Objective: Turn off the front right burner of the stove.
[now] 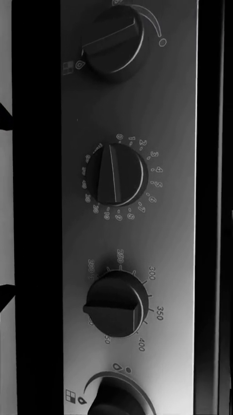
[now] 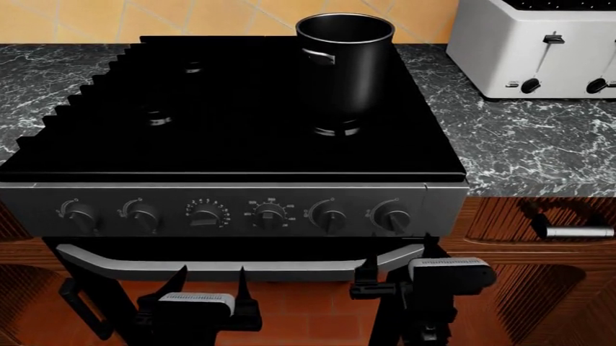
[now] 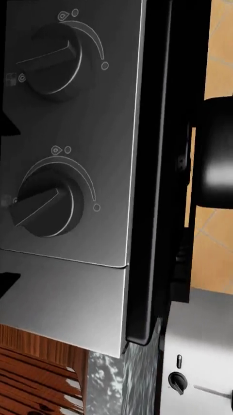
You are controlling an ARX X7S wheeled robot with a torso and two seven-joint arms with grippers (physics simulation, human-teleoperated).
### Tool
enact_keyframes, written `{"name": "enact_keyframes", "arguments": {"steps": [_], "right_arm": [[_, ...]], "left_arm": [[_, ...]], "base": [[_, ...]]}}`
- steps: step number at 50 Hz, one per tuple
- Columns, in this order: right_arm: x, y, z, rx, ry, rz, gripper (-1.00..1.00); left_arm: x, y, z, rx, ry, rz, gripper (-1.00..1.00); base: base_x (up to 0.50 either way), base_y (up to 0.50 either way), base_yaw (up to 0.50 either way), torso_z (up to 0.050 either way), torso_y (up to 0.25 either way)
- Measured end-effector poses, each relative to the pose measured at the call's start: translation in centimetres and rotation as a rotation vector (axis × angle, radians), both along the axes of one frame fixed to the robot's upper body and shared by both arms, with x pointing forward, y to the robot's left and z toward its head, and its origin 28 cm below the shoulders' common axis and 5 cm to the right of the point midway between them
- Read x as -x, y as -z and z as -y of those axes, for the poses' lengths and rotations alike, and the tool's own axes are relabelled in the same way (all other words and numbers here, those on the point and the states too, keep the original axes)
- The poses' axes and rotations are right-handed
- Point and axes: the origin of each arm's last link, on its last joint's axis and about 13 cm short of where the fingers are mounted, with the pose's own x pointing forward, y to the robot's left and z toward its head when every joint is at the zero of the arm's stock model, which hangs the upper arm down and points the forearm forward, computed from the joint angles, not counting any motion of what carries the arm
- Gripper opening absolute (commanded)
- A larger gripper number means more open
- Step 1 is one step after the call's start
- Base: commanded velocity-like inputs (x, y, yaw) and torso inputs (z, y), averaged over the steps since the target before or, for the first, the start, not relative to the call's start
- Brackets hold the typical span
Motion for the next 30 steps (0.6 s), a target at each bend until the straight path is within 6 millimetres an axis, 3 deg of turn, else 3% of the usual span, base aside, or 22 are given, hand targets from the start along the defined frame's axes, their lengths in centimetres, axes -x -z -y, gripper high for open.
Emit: {"name": "enact_keyframes", "arguments": {"steps": [13, 30], "right_arm": [[-1.9, -1.1, 0.8, 0.203, -0.026, -0.003, 1.0], [-1.7, -1.7, 1.1, 0.334, -0.056, -0.024, 1.0]], "left_arm": [[-0.2, -0.3, 0.1, 0.013, -0.005, 0.008, 1.0], [-0.1, -0.4, 0.1, 0.018, -0.005, 0.013, 1.0]], "base": [[0.0, 0.0, 0.0, 0.0, 0.0], [0.0, 0.0, 0.0, 0.0, 0.0]]}}
